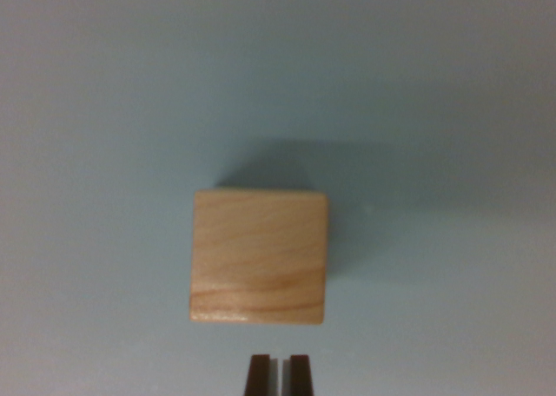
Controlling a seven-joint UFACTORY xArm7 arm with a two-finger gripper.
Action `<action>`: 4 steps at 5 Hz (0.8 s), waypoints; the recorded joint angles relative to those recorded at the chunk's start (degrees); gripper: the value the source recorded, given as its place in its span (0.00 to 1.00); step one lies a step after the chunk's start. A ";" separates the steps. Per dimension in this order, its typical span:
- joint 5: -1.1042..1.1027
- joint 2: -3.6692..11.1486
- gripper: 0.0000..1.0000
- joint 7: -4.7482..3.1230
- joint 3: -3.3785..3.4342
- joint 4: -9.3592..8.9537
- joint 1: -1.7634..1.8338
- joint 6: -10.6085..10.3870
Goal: Push wooden cube
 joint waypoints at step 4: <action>0.11 0.95 0.00 0.65 0.40 -3.38 0.37 -3.74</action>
